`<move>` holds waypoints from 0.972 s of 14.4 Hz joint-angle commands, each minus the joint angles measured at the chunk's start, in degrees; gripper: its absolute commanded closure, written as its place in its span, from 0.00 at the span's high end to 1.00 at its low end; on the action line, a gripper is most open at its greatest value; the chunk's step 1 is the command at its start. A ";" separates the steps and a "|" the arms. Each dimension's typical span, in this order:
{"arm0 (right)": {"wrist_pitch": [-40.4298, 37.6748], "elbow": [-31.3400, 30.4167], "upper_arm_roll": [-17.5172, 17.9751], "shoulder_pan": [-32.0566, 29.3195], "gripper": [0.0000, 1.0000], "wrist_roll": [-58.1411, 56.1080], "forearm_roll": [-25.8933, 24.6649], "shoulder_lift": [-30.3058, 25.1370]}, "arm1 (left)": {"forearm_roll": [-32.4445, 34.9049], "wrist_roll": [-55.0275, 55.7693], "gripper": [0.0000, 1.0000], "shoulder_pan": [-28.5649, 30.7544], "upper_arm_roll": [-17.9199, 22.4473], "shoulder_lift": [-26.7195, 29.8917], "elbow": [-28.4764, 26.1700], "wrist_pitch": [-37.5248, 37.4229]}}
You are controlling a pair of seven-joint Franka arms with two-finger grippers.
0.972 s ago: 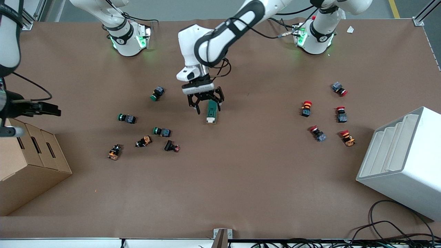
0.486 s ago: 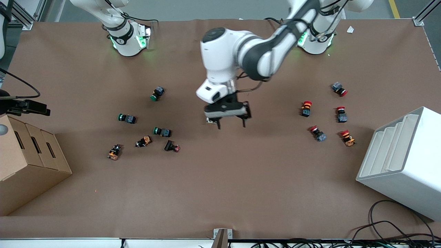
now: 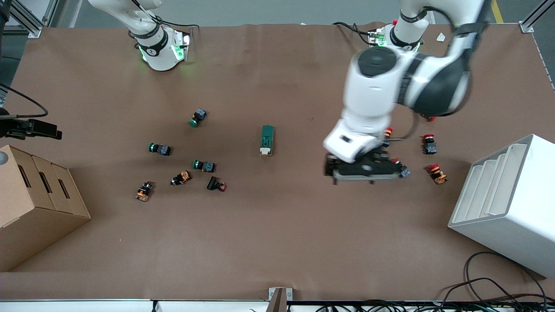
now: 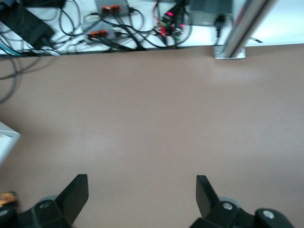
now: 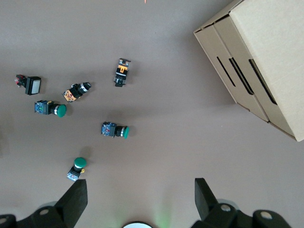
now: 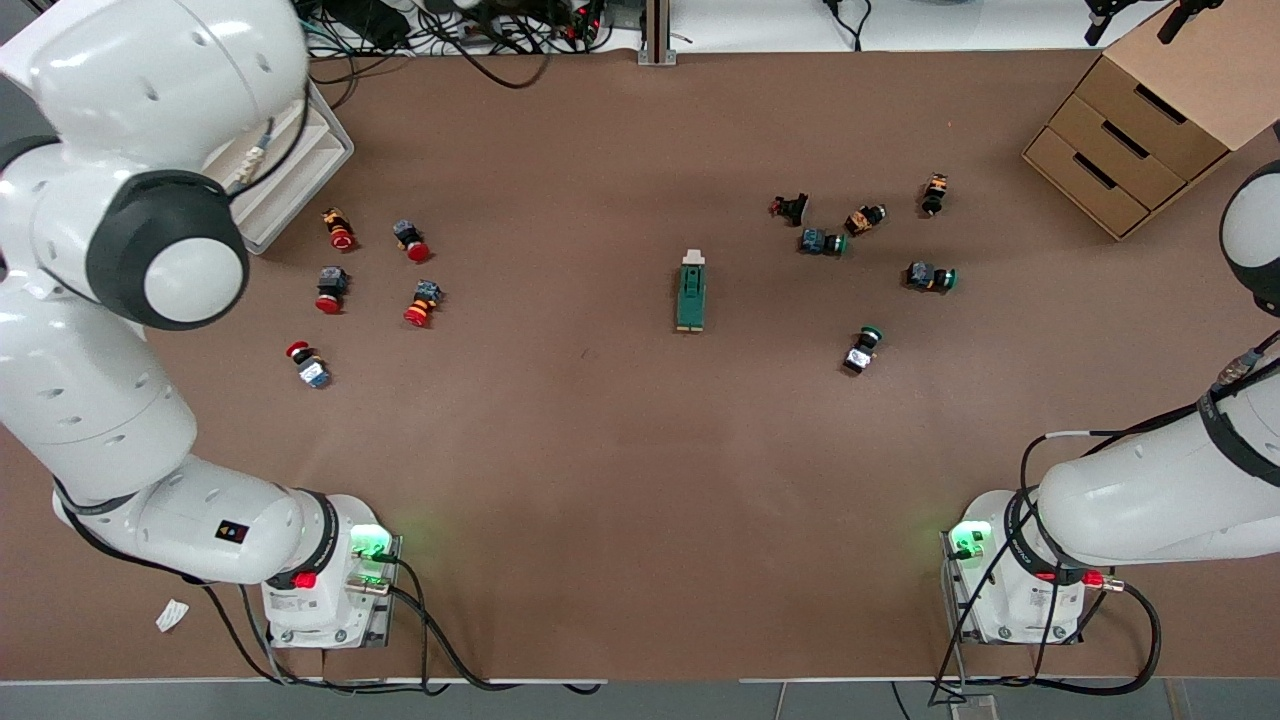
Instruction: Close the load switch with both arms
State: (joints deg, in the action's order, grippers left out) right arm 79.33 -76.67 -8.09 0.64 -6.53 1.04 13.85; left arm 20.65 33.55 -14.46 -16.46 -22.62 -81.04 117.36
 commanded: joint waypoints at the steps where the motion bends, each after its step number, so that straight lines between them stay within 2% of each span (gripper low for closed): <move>1: -1.20 0.12 0.70 -0.64 1.00 4.40 0.72 -1.98 | -5.25 -8.56 1.00 5.82 -0.50 3.19 -0.70 -2.05; 4: -2.07 0.12 0.79 -0.73 1.00 5.03 0.80 -2.95 | -11.32 -15.94 1.00 12.42 -0.50 5.30 -0.79 -5.19; 7: -1.81 -0.67 0.70 -0.64 1.00 5.03 1.51 -5.49 | -12.57 -20.97 1.00 17.70 -0.50 7.32 -0.79 -9.68; 12: -2.16 -5.14 0.79 0.15 1.00 8.46 1.51 -10.58 | -18.01 -23.00 1.00 21.57 0.11 11.71 -0.70 -16.36; 14: -1.90 -7.78 0.79 0.15 1.00 8.37 1.51 -13.31 | -18.81 -25.97 1.00 19.66 3.00 15.04 -1.75 -18.82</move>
State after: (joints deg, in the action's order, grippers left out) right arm 76.39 -78.66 -7.58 0.80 0.53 1.60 5.65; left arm 3.43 10.52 6.42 -15.69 -12.08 -81.01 101.32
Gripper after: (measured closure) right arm 0.000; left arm 0.000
